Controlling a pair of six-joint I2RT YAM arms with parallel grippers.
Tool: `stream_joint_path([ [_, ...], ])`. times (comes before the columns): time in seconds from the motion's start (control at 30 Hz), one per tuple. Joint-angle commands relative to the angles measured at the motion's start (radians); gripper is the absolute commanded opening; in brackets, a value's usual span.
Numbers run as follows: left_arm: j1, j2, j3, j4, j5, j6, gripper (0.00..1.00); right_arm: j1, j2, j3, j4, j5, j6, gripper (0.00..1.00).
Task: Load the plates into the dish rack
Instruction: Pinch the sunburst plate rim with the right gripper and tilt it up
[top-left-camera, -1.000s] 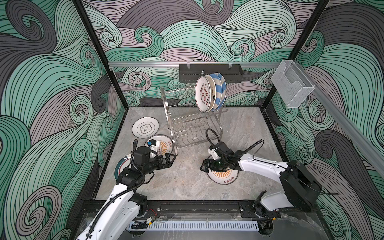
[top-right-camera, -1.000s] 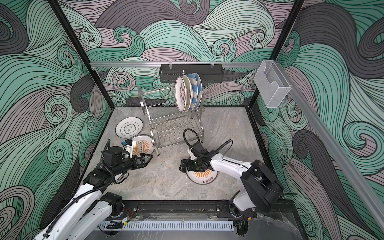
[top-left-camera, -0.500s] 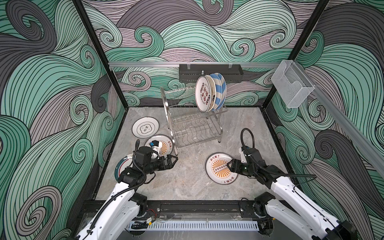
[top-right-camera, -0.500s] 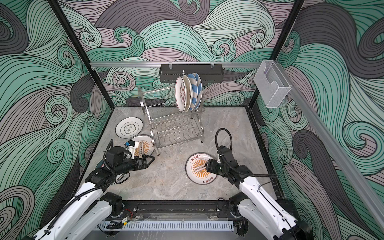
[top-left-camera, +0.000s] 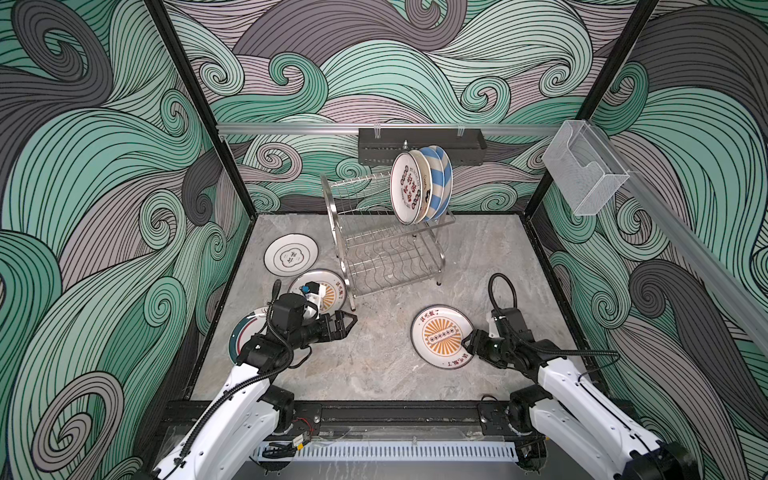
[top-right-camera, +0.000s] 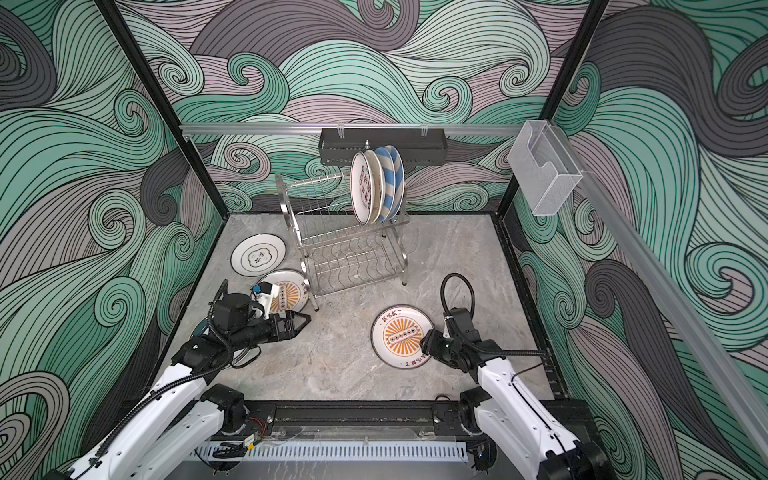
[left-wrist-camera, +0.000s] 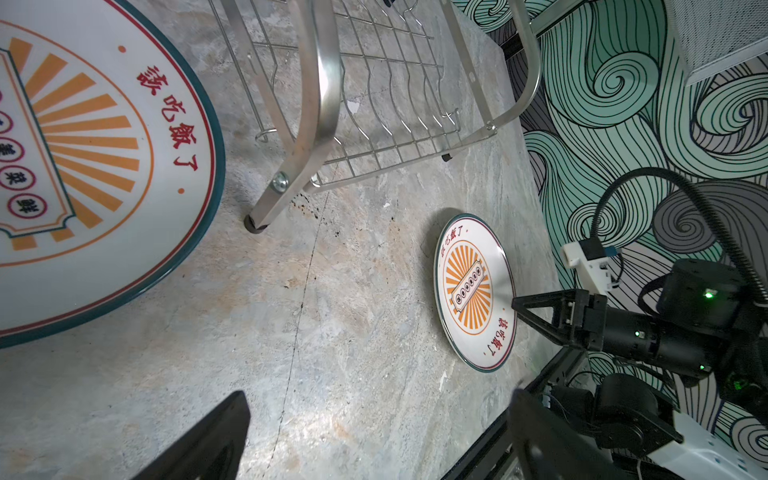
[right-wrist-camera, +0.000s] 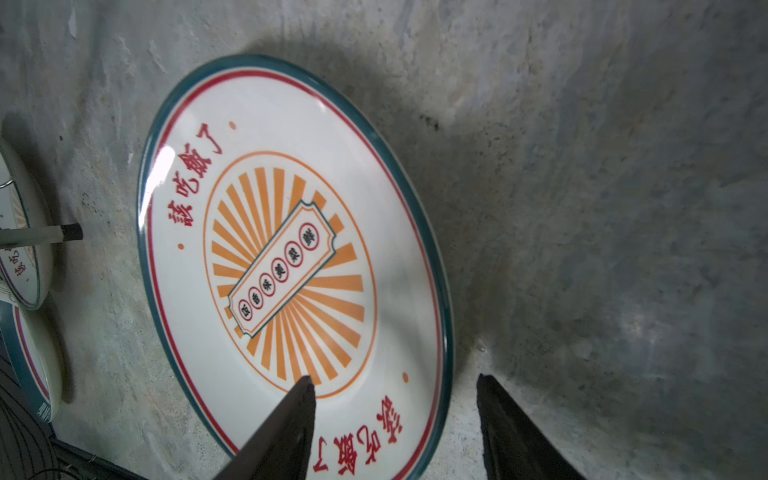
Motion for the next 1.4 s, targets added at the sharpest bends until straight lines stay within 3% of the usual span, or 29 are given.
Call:
stream_joint_path([
  [0.0, -0.008, -0.009, 0.002, -0.010, 0.017, 0.003, 0.99, -0.018, 0.001, -0.024, 0.067, -0.050, 0.022, 0.62],
  [0.23, -0.008, -0.009, 0.002, -0.009, 0.008, 0.003, 0.98, -0.054, -0.020, -0.077, 0.095, -0.054, 0.035, 0.62],
  [0.93, -0.008, -0.002, 0.010, -0.015, -0.002, 0.011, 0.99, -0.079, 0.020, -0.109, 0.180, -0.084, 0.043, 0.05],
  [1.07, -0.007, -0.003, 0.016, -0.020, -0.002, 0.012, 0.99, -0.085, 0.023, -0.092, 0.170, -0.083, 0.033, 0.00],
  [1.37, -0.008, -0.002, 0.037, -0.028, -0.003, 0.018, 0.99, -0.095, -0.047, 0.011, 0.053, -0.086, -0.023, 0.00],
])
